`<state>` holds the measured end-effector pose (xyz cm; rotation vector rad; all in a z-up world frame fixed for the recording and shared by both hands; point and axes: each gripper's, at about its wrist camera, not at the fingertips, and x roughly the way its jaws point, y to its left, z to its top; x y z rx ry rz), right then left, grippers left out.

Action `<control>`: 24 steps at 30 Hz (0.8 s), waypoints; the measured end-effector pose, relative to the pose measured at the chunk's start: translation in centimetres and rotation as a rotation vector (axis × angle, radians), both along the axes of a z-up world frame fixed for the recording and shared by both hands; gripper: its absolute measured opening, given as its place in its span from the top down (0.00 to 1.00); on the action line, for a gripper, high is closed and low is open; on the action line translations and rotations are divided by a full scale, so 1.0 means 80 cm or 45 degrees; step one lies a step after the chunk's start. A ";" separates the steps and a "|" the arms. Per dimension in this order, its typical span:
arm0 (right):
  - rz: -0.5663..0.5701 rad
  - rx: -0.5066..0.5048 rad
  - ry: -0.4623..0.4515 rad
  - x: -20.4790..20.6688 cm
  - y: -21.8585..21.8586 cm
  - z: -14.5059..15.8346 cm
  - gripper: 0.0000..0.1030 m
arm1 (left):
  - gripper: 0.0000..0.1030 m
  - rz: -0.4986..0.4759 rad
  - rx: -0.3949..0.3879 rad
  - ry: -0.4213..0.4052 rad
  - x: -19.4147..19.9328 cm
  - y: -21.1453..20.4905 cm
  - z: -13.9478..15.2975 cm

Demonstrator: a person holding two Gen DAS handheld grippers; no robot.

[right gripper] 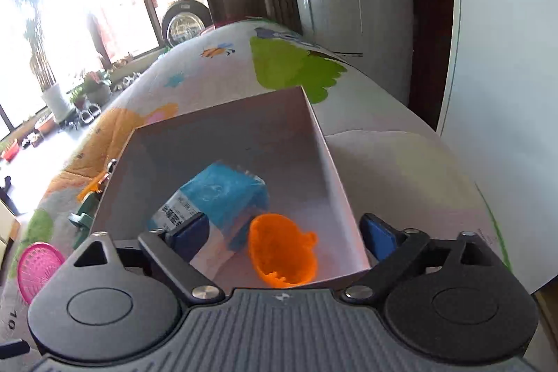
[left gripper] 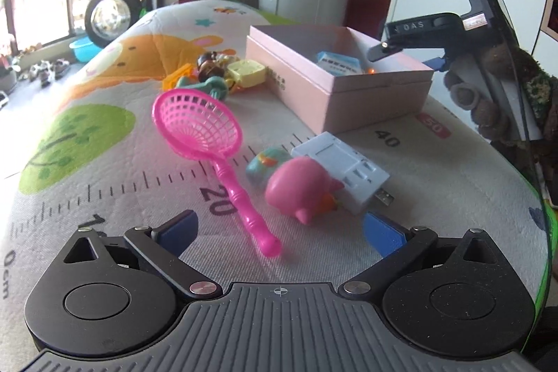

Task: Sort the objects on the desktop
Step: 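Grasp the white USB hub with right tool while left tool grasps the pink pig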

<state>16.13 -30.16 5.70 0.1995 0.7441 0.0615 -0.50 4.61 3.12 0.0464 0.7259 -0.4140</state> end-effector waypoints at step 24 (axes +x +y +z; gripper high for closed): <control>0.082 0.121 0.018 -0.171 -0.043 -0.054 0.00 | 0.00 -0.271 0.072 0.053 0.050 -0.125 -0.010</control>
